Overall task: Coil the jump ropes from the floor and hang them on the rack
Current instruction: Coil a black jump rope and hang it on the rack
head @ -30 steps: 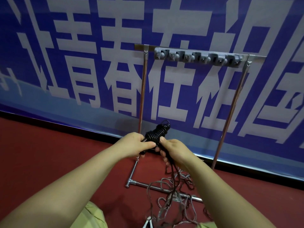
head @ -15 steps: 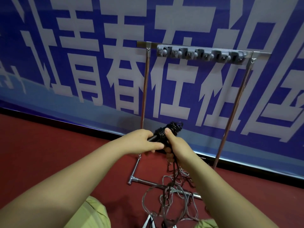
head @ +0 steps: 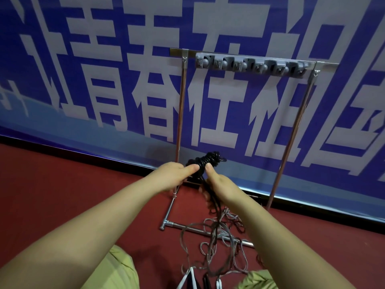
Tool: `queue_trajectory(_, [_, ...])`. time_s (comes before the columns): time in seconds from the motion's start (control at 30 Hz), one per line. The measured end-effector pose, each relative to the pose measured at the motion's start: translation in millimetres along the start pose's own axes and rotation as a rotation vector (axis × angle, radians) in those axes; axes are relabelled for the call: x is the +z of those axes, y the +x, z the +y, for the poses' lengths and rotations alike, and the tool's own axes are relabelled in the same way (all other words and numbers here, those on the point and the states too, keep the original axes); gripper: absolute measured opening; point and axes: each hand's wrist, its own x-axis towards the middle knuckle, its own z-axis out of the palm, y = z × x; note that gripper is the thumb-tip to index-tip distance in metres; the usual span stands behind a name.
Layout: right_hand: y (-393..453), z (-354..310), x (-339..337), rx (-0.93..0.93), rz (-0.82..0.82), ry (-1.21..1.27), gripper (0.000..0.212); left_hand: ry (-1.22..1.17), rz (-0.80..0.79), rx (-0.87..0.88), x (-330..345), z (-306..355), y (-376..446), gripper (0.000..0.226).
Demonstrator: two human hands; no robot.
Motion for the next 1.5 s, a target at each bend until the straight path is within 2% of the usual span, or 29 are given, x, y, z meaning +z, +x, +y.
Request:
queue_trajectory(0.07, [3,3,4,-0.001,0.043,-0.023,0.076,0.127,0.099,0.063,-4,-1,1,0.051])
queue_trajectory(0.27, [-1,-4,12,-0.039,0.028,0.253,0.060,0.296,0.250,0.189,-10,-2,-6,0.037])
queue_trajectory(0.37, [-1,-8,11,-0.036,0.060,0.254,0.060,0.428,0.315,0.242,-12,4,-11,0.040])
queue_trajectory(0.43, [0,-10,11,-0.068,0.084,0.208,0.061,0.431,0.307,0.243,-13,5,-12,0.041])
queue_trajectory(0.5, [0,-10,11,-0.097,0.101,0.147,0.059,0.302,0.192,0.209,-15,6,-12,0.042])
queue_trajectory(0.57, [-2,-6,11,-0.139,0.097,0.091,0.056,-0.056,-0.062,0.091,-21,7,-14,0.050])
queue_trajectory(0.63, [-8,-3,11,-0.221,0.053,0.054,0.056,-0.397,-0.357,-0.086,-28,3,-17,0.069])
queue_trajectory(0.7, [-15,-4,11,-0.283,0.009,-0.011,0.053,-0.529,-0.569,-0.167,-31,-8,-20,0.083])
queue_trajectory(0.8, [-21,-9,11,-0.309,-0.022,-0.126,0.044,-0.590,-0.671,-0.189,-25,-20,-25,0.079])
queue_trajectory(0.9, [-16,-9,8,-0.290,-0.007,-0.127,0.046,-0.604,-0.576,-0.167,-15,-16,-26,0.071])
queue_trajectory(1.03, [-8,-6,8,-0.237,0.048,-0.182,0.050,-0.475,-0.328,-0.123,-3,-11,-23,0.069])
queue_trajectory(1.17, [-6,-3,15,-0.214,0.140,-0.212,0.054,-0.372,-0.164,-0.061,3,-13,-18,0.066])
queue_trajectory(1.3, [-6,3,18,-0.133,0.194,-0.136,0.055,-0.219,-0.045,-0.022,1,-17,-12,0.064])
queue_trajectory(1.5, [-11,-5,16,-0.016,0.088,0.175,0.071,0.191,0.128,0.080,-4,-22,-9,0.052])
